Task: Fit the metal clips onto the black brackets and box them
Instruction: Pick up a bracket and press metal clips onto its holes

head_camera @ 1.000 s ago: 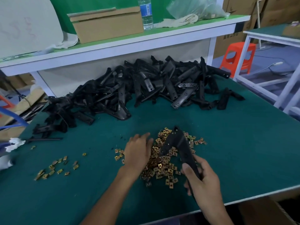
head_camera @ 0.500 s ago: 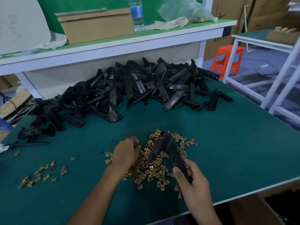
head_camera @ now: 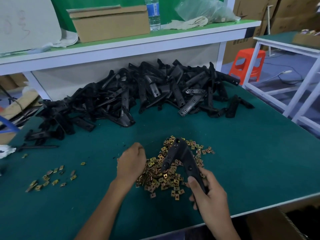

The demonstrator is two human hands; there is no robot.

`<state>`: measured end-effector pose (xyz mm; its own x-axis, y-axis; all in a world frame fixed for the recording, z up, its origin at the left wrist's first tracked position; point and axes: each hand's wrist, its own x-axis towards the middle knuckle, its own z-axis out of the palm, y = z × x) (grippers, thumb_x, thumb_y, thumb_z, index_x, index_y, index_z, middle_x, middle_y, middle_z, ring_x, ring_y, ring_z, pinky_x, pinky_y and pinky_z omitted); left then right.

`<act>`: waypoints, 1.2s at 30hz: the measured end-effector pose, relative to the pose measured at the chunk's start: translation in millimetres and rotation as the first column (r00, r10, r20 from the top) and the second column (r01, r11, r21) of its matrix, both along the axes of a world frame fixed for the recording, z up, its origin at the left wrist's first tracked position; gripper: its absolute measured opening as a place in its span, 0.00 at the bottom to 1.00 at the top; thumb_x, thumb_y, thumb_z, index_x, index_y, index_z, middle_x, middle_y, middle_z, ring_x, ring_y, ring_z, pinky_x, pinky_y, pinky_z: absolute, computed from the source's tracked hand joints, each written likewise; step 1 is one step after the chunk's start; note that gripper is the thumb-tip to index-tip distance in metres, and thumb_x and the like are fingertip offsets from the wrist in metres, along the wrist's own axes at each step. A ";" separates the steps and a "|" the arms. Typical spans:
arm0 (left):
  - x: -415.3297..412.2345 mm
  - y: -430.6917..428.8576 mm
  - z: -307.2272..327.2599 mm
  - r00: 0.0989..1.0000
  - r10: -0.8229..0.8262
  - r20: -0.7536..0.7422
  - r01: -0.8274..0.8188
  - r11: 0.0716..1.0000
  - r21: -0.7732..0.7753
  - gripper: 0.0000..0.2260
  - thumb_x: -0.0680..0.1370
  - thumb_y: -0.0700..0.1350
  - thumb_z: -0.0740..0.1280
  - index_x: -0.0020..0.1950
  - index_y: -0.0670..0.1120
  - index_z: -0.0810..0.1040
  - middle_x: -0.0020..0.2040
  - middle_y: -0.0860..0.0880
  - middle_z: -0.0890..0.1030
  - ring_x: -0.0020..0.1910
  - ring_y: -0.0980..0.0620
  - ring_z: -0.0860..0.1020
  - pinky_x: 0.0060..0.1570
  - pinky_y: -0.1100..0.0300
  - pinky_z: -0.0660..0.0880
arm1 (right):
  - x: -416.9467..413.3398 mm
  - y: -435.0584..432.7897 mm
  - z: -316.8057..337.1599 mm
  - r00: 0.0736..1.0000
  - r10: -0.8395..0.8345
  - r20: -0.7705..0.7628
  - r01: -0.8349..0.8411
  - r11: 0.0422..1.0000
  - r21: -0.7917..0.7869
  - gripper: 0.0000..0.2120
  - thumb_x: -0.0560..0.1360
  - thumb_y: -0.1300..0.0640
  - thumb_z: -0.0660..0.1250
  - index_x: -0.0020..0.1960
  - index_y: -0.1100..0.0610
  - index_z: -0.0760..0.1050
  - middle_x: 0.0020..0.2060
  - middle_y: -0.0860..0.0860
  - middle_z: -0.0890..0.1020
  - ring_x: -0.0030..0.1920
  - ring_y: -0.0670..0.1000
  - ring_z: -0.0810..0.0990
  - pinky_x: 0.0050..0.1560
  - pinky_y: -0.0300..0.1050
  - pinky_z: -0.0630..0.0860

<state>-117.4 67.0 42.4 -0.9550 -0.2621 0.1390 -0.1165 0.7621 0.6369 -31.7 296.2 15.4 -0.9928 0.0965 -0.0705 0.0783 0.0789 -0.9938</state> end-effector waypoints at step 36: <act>23.1 -10.9 -3.9 0.958 -0.246 -0.145 0.256 0.513 0.819 0.09 0.76 0.38 0.74 0.46 0.53 0.86 0.40 0.53 0.82 0.43 0.57 0.80 0.48 0.64 0.77 | -25.7 -25.6 -7.4 0.952 -0.016 -0.306 0.139 0.913 0.383 0.19 0.74 0.40 0.67 0.64 0.27 0.73 0.42 0.35 0.85 0.28 0.51 0.81 0.28 0.47 0.78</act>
<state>-94.3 56.1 38.5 -0.9999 -0.0138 0.0006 0.0020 -0.1038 0.9946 -57.4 270.6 8.0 -0.9510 0.1332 0.2792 -0.1858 0.4757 -0.8598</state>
